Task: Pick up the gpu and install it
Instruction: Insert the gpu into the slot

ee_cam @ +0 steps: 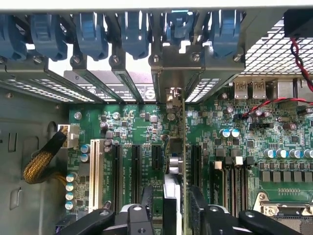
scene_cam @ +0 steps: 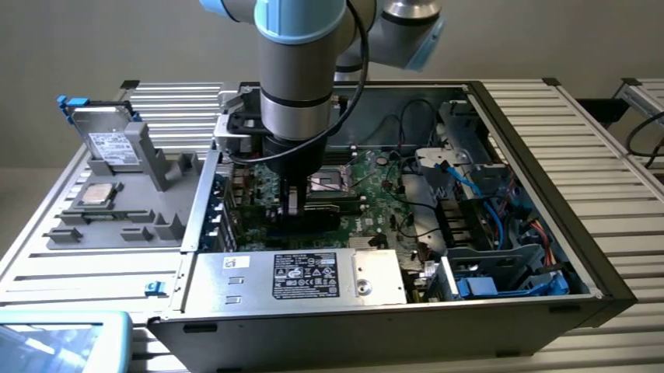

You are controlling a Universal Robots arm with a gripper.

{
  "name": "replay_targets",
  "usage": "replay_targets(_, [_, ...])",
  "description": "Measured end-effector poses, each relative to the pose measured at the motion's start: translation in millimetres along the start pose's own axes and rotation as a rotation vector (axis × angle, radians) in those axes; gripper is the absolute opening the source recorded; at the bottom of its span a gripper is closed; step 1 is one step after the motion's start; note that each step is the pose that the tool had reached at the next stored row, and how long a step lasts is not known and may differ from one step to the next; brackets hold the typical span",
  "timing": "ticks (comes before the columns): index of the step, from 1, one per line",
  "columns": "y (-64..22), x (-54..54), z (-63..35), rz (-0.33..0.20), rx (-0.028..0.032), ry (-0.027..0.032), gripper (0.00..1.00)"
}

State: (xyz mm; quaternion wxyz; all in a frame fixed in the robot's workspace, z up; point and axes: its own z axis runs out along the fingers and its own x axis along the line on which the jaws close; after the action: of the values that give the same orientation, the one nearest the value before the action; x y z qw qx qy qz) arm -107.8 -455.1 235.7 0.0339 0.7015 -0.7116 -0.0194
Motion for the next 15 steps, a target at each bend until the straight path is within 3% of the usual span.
replay_targets(1, [0.1,0.1,-0.3,0.000,0.0009,0.0003,0.45])
replay_targets(9, [2.2,0.6,-29.2,0.000,0.0037,0.0020,0.45])
replay_targets(15, [3.7,0.9,-42.3,0.001,0.0077,0.0081,0.45])
